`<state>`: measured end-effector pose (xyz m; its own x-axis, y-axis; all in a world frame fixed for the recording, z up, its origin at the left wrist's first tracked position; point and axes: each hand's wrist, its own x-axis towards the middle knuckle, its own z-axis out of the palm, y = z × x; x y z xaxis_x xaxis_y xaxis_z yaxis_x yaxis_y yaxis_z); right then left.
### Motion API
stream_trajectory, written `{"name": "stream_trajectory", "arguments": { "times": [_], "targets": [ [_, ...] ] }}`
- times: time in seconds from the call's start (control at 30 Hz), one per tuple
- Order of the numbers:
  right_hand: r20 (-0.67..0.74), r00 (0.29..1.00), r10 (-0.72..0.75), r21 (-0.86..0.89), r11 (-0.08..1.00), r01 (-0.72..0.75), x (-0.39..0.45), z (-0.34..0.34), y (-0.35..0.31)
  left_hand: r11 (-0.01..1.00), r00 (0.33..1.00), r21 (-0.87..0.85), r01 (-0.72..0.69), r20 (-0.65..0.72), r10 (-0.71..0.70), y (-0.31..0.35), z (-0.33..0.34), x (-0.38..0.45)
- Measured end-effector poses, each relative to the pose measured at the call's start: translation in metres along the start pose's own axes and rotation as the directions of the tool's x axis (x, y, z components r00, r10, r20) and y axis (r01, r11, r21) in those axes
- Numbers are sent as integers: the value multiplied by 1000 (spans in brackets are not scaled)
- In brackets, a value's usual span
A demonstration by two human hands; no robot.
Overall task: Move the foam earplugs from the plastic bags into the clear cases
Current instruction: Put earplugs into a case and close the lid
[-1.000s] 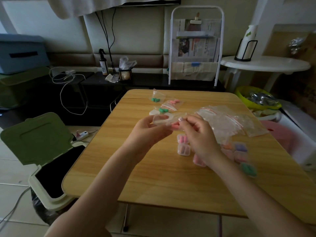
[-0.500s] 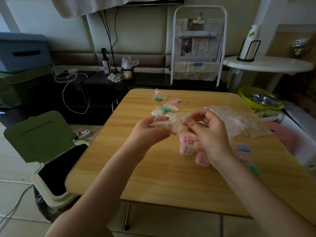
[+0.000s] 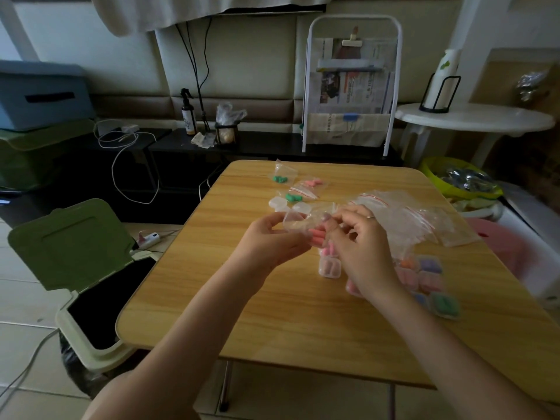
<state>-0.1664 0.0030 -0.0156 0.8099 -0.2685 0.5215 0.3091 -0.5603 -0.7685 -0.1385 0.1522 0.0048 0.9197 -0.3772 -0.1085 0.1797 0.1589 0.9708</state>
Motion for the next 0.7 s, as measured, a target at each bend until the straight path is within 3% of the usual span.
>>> {"name": "stream_trajectory", "arguments": {
  "times": [0.13,0.3,0.4,0.5,0.7],
  "targets": [
    [109,974,198,282,933,-221,1,-6,-7,1000,999,-6,26,-25,-26,2,-4,0],
    [440,872,215,286,887,-363,11,-17,-6,997,994,-46,67,84,-63,4,-12,3],
    [531,835,143,203,935,-290,13,-21,-2,982,987,-142,125,119,-109,8,-13,3],
    [533,841,95,133,972,-195,11,-20,-1,964,979,-192,186,121,-164,9,-13,4],
    [528,847,57,8,997,-73,6,-17,-6,978,958,-5,208,203,-202,2,-12,2]
  ]
}}
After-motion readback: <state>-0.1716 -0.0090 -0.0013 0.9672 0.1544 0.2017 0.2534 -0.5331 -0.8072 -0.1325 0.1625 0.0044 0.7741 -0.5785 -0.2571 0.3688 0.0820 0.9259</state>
